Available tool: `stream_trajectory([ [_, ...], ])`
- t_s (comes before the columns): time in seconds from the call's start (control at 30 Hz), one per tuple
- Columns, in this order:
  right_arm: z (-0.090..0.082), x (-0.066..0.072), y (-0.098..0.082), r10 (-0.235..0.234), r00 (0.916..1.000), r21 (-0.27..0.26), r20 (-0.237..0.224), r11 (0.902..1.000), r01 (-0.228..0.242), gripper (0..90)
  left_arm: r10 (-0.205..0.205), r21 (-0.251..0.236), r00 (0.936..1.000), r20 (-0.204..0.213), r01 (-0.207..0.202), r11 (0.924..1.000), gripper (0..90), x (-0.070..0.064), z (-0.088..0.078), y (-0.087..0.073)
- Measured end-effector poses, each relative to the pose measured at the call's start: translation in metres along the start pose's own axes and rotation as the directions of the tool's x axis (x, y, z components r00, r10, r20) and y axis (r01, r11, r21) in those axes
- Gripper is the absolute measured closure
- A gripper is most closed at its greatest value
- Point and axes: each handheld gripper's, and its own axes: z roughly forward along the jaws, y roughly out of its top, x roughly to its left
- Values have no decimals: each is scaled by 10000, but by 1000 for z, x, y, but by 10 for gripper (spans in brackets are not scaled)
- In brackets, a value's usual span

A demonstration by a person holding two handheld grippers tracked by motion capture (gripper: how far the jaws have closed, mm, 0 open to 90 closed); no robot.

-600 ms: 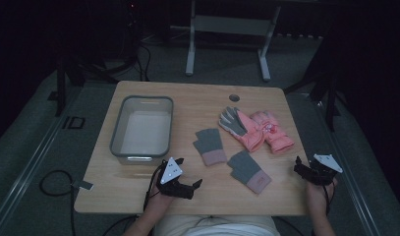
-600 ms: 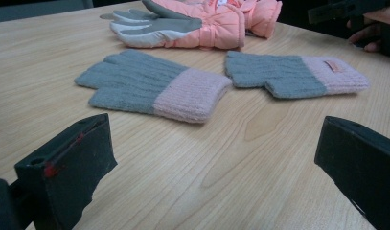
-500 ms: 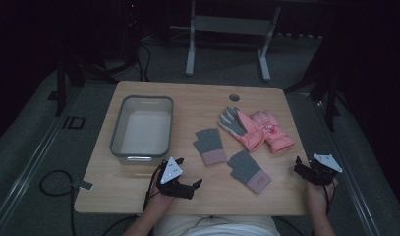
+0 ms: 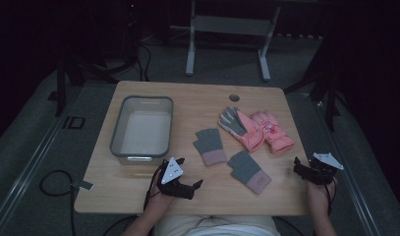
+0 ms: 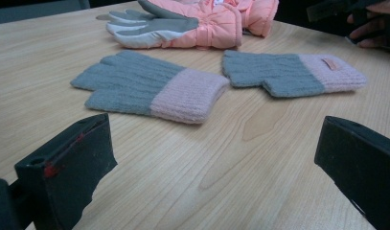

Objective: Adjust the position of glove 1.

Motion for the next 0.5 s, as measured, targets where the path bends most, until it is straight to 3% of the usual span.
stream_trajectory([
  [0.5,-12,10,37,94,9995,-194,-303,9998,-99,109,-167,-33,9999,31,168,9999,0,1,0,0],
])
